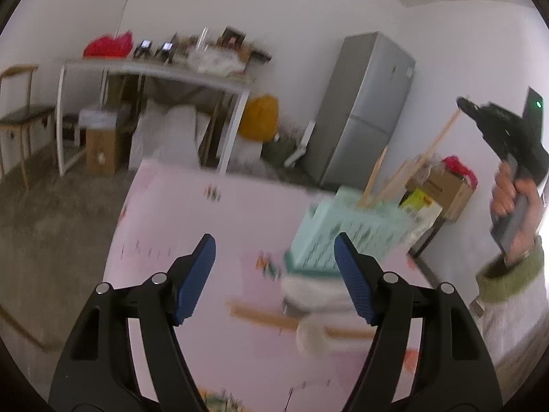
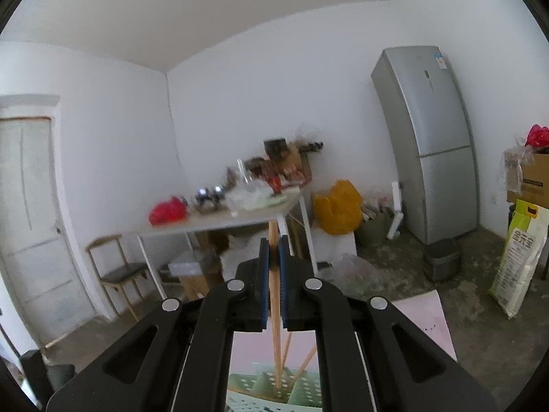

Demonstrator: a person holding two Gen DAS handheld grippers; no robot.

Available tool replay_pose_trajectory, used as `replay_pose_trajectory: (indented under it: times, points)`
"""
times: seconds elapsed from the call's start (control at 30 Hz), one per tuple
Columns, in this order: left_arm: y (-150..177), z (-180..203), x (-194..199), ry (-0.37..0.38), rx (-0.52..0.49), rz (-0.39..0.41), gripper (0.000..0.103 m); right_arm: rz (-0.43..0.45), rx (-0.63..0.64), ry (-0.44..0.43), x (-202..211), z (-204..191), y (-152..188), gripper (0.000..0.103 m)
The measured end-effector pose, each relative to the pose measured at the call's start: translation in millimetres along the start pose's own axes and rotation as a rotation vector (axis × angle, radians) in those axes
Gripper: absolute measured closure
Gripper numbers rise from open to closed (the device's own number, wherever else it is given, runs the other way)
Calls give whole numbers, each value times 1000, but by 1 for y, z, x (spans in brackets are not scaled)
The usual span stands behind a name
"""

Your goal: Organize utensils

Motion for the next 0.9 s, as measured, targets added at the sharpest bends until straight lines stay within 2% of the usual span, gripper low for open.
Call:
replay_pose_trajectory:
  times: [0.17,0.3,0.33,0.37,0.4,0.47,0.57,0.73,0.9]
  points:
    - [30,-15,12,-19,18,-66,35,-92,16,44,-27,6,45,97]
    - [46,-16,17,-18,21,-98,35,-264,-14,90,-43,25,89,94]
    - [50,-15,18,-14,20,-106,35,-283,-19,106,-43,29,94,90]
    - [53,-13,18,-11,18,-114,35,-291,-30,117,-41,34,96,74]
    - [55,-11,18,-7,16,-123,35,-286,-39,127,-38,38,95,55]
    - [60,-7,15,5,19,-141,35,-246,-41,142,-29,44,88,43]
    - [64,1,11,18,20,-161,35,-216,-15,166,-18,49,74,38]
    - [71,10,6,34,24,-184,35,-169,-24,179,22,55,60,35]
    - [86,20,-4,57,59,-243,35,-207,-66,163,67,56,78,35]
Point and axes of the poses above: each gripper's, at about its wrist camera, not at the fingertips, and x roughly against the way its jaws point, z to its right, y to its underside, the point moved 7 cm from there along -x, roughly the way its jaws point, and after that the axes turned 14 degrees about z, right-handed, at the moved point
